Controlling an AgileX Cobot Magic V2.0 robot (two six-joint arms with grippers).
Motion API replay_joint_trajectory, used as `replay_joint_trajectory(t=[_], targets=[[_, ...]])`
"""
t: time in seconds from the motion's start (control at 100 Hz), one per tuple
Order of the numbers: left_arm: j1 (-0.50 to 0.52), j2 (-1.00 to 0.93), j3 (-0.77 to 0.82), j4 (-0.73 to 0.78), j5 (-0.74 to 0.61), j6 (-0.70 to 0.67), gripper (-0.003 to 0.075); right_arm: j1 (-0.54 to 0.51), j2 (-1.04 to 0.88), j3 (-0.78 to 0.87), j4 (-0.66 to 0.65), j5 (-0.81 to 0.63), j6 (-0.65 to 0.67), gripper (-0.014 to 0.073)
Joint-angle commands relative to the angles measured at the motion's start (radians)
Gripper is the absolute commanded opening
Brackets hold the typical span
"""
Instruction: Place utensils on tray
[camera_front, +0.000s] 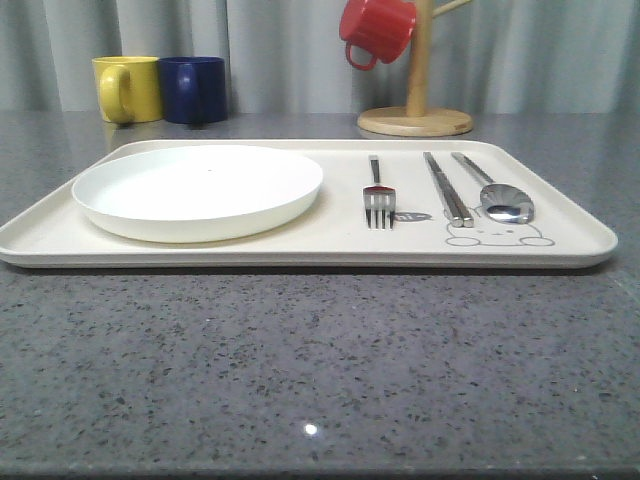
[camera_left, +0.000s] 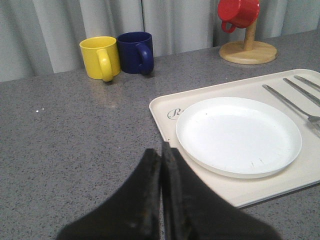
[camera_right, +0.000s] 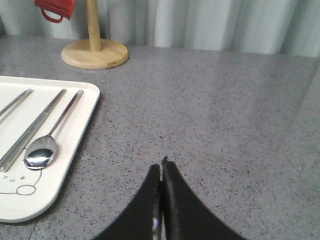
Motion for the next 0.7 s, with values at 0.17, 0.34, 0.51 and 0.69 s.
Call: replay_joint_trajectory(t=[0.17,0.34,0.51,0.69], targets=[[-0.007,0.008,-0.025,-0.011,-0.071,0.0,-0.0019,-0.101,-0.136,0.225,0.158,-0.367,-0.133,-0.0067],[-0.007,0.008,-0.025,-0.011,-0.071,0.0,-0.0019,-0.126,-0.23,0.347,0.195,-0.385,-0.17,-0.0067],[-0.007,0.008,-0.025,-0.011,-0.071,0.0,-0.0019,-0.127,-0.298,0.368,0.229,-0.296,-0.182,-0.0067],[-0.007,0.009,-0.025,-0.011,-0.071,0.0,-0.0019,-0.127,-0.297,0.368,0.262,-0.303,-0.222,-0.0067]])
